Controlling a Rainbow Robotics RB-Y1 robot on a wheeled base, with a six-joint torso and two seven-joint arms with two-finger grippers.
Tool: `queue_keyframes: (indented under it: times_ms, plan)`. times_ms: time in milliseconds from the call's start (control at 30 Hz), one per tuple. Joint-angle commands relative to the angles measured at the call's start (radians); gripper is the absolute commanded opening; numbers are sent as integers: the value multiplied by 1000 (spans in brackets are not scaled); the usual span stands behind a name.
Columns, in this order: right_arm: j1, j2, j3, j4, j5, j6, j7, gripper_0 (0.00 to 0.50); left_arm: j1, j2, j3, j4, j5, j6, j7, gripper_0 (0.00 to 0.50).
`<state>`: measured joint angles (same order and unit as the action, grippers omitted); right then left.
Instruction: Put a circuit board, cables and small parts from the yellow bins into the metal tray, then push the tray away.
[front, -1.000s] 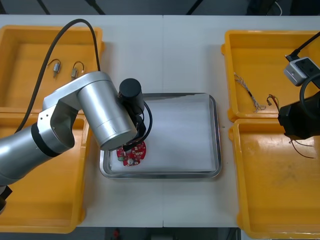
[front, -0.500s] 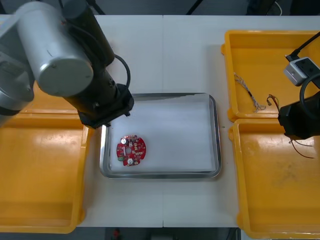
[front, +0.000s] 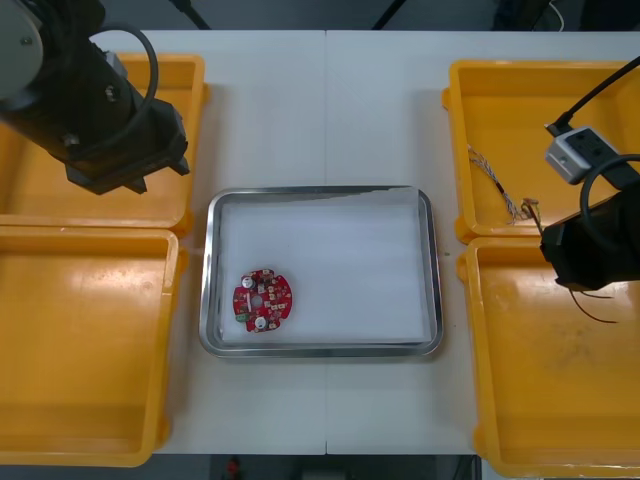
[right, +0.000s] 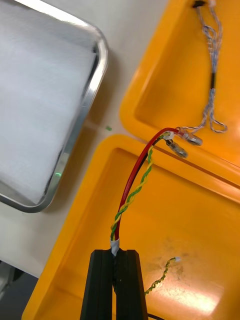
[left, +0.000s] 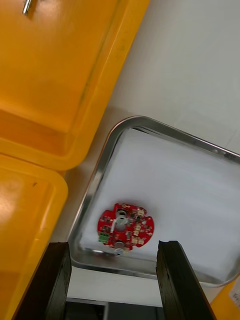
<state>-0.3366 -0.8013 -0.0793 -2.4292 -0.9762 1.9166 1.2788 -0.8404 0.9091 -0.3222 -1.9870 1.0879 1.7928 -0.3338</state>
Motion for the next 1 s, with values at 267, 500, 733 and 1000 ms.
queue_keyframes:
  times_ms: [267,500,733,1000]
  plan:
    - [-231,-38,378,-45,5,3,53,0,-103,94,84,205,47,-9,-266,500]
    - [-394,-25,658,-17,48,3,88,0,-135,93,84,349,-11,-67,-380,500]
    - [-525,57,859,91,108,-56,197,0,-144,93,84,458,-71,-145,-504,500]
    - [-575,157,906,256,113,-146,399,0,-146,93,84,541,-172,-263,-539,500]
